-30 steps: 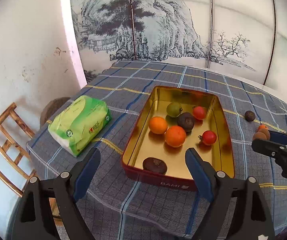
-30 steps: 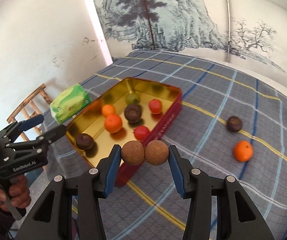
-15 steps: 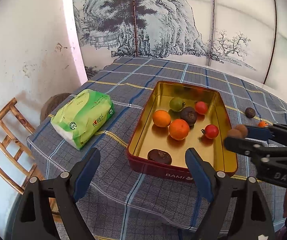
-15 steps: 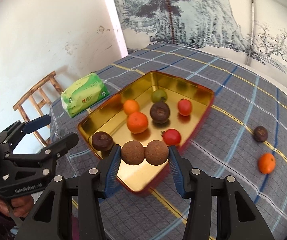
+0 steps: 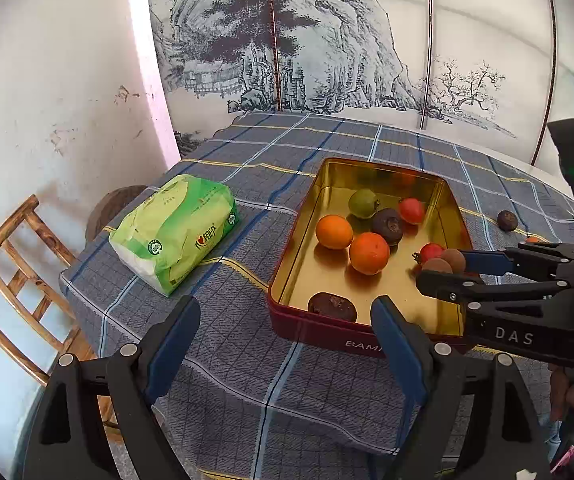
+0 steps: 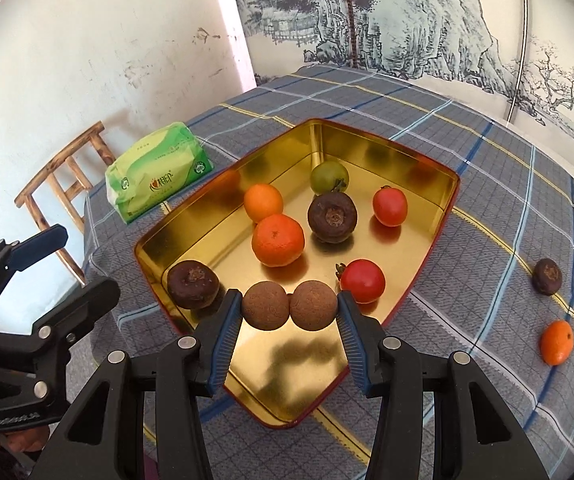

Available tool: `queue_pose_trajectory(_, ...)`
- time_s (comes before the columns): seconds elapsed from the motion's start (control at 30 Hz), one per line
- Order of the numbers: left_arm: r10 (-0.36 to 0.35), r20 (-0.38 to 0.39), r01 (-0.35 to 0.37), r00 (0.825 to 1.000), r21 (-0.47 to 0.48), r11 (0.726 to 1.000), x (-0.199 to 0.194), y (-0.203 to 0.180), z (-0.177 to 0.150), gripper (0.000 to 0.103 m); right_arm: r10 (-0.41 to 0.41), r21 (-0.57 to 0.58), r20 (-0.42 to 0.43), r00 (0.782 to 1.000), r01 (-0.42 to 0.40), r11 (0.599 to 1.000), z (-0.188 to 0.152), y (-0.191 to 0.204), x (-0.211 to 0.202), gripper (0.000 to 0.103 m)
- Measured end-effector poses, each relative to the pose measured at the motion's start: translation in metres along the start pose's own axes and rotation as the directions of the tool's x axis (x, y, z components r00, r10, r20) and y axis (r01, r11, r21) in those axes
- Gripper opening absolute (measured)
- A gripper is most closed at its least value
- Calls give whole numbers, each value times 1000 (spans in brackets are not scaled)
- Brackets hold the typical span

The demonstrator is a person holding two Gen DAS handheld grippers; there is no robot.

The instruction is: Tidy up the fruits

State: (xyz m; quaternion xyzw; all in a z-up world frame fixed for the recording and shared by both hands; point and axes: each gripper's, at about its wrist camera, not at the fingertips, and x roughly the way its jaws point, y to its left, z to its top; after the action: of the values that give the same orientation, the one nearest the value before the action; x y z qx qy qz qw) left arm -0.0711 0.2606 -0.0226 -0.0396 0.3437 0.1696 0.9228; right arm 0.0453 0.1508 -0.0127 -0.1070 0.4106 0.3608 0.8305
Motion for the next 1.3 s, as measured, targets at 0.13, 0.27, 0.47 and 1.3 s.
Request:
queue_pose_trajectory(0.13, -1, -6, 1, 1000, 0, 1000, 1, 1, -1, 85, -3, 1, -11, 1000, 3, 1000, 2, 1, 7, 49)
queue_pose_trajectory(0.27, 0, -8, 0, 1000, -1, 1000, 2, 1, -1, 85, 0, 16, -16, 1000, 0, 1000, 5, 0, 12, 49)
queue_pose_trajectory(0.47, 1, -19, -1, 1000, -1, 1000, 4, 3, -4, 85, 13, 32, -3, 1000, -13, 999, 6, -2, 12, 49)
queue_pose_trajectory(1.3, -92, 36, 87, 995, 125, 988, -24, -31, 6, 85, -132, 254, 127, 983, 96, 962, -55, -109, -70, 68)
